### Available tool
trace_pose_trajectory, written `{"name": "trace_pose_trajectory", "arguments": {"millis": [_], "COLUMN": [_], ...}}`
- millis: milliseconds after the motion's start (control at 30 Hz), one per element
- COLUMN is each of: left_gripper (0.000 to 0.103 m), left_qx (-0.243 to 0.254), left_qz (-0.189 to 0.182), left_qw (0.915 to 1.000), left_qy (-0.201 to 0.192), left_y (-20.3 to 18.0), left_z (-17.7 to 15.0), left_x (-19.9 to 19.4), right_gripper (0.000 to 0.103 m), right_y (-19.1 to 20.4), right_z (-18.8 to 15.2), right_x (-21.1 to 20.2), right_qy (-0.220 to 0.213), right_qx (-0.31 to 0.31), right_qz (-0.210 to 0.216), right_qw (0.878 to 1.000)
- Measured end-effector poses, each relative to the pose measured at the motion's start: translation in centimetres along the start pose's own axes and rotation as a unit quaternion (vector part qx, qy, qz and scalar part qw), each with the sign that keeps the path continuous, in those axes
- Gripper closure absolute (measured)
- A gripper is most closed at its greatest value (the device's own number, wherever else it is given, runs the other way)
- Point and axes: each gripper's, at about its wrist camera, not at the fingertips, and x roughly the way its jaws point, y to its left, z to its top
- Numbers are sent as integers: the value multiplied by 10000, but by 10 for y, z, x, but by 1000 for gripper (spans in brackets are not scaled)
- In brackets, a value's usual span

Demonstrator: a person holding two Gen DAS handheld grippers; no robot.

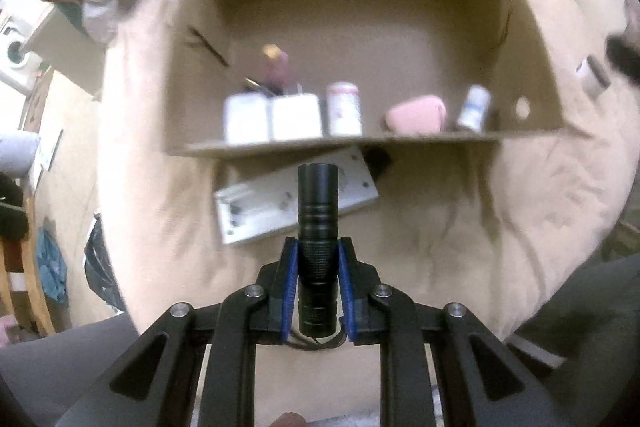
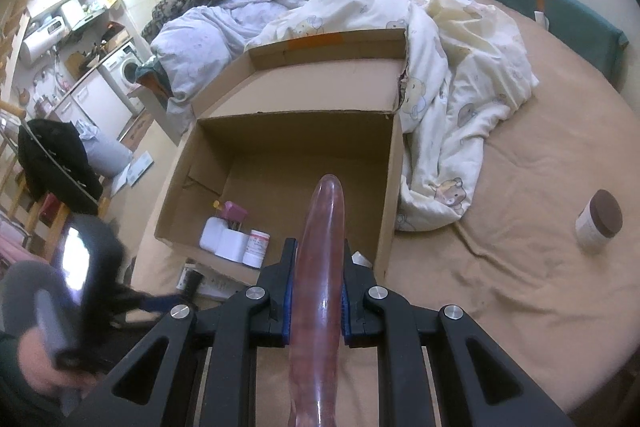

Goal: Organize rigid objects
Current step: 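Carry the flashlight and comb into the box and open both grippers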

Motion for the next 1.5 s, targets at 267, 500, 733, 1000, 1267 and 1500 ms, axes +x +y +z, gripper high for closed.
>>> {"name": "trace_pose_trajectory", "arguments": {"millis": [267,500,733,1000,1267,1500], "left_gripper": [86,86,86,86,86,86], "left_qx": [-353,-465,-580,-750,-461,-181], "left_qz": [-35,-32,-34,-165,-250,-163], "left_qw": [9943,9794,9597,9446,9661,9880], "left_qy": [-1001,-1963,-2748,-3192,-2526,-1524], "left_y": [28,51,71,84,62,43], "left_z": [5,32,70,134,159,148], "left_x": [-71,-147,-198,-223,-135,-34], "right_gripper": [85,85,85,85,85,85], "right_y": [5,20,44,47,22,-1], "right_z": [5,22,55,89,89,71], "right_x": [-9,-20,-23,-11,40,90], "right_qy": [-224,-302,-459,-558,-267,249], "right_qx": [192,258,-42,-113,155,360], "right_qz": [159,385,393,364,294,235], "right_qw": [9994,9985,9982,9977,9991,9988]}}
